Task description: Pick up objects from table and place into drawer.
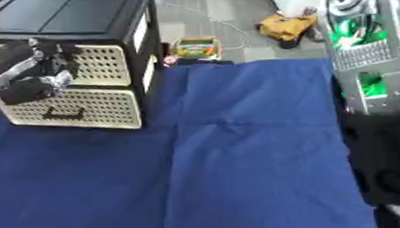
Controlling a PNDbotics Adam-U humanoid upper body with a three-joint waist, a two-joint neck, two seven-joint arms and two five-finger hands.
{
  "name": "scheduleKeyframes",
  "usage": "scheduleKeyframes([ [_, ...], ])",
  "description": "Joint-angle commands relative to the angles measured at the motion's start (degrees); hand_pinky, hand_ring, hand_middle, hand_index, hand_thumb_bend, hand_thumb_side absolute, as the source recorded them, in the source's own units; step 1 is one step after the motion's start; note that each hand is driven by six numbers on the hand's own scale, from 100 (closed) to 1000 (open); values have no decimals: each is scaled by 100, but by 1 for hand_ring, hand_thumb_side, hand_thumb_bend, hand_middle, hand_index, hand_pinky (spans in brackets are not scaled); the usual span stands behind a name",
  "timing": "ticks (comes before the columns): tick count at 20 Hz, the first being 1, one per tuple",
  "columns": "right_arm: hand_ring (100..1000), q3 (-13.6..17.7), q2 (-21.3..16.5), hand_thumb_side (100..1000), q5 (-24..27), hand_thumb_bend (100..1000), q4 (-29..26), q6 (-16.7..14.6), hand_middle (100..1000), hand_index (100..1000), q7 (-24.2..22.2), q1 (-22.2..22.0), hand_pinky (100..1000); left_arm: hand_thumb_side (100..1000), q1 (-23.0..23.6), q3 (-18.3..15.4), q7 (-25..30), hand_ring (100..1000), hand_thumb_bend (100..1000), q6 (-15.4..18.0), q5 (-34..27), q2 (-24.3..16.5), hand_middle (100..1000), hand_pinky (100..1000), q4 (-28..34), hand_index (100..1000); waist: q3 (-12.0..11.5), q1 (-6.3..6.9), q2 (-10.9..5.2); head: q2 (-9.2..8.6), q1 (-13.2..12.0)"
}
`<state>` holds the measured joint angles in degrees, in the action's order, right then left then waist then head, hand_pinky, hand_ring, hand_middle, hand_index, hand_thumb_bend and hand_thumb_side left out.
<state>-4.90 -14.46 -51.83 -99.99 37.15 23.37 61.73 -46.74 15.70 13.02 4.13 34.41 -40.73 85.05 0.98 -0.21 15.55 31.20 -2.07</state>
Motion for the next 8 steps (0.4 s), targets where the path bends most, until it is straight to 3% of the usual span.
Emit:
scheduleKeyframes([
  [1,673,63,-117,981,22,100,-134,14,708,822,0,41,637,932,24,-66,7,517,100,34,-102,-269,599,339,450,833,-46,6,-188,47,71],
  [3,675,66,-96,978,14,100,-147,15,708,822,-2,-7,638,846,121,-110,56,477,100,88,-98,-360,561,301,726,796,-107,-4,-254,90,112],
  [8,678,63,2,977,-42,100,-183,7,709,823,14,-82,640,759,381,-349,142,410,100,271,-317,-429,513,260,1443,761,-211,-26,-390,188,304],
])
